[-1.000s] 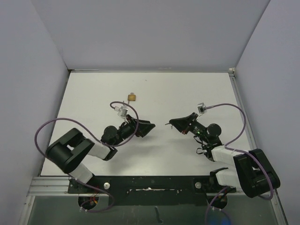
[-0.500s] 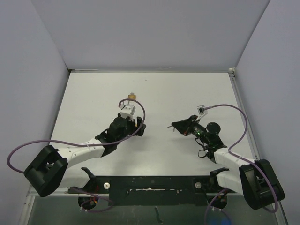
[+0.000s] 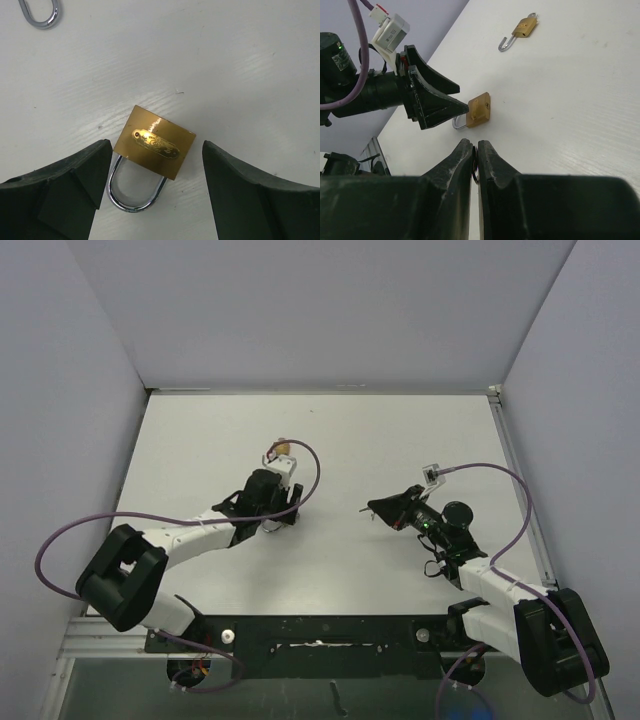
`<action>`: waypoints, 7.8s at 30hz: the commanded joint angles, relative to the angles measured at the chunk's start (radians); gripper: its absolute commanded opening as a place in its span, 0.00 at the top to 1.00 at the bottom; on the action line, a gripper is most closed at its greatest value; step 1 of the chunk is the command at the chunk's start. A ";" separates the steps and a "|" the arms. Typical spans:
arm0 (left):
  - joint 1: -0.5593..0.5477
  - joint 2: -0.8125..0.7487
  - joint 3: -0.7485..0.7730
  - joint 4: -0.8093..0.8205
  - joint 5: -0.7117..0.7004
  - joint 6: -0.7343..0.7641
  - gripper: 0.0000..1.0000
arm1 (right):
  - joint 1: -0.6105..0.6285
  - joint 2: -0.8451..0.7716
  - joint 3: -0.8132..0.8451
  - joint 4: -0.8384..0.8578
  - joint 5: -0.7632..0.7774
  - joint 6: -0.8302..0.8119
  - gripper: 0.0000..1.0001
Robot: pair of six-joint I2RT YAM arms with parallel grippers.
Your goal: Unlock with the key
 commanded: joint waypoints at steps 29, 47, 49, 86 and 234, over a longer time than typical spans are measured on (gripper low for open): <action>0.178 0.139 -0.026 0.126 0.381 0.021 0.28 | -0.014 -0.014 0.008 0.065 -0.040 -0.013 1.00; 0.064 0.106 -0.070 0.106 0.212 0.010 0.27 | -0.014 0.014 0.003 0.090 -0.048 -0.003 1.00; 0.043 0.106 -0.068 0.099 0.174 0.009 0.27 | -0.014 0.013 0.003 0.091 -0.048 -0.003 1.00; -0.074 0.219 0.015 0.033 -0.118 -0.077 0.27 | -0.015 0.003 0.000 0.073 -0.048 -0.012 1.00; -0.254 0.229 -0.373 1.683 0.330 0.304 1.00 | 0.391 0.069 0.053 -0.107 0.408 -0.030 1.00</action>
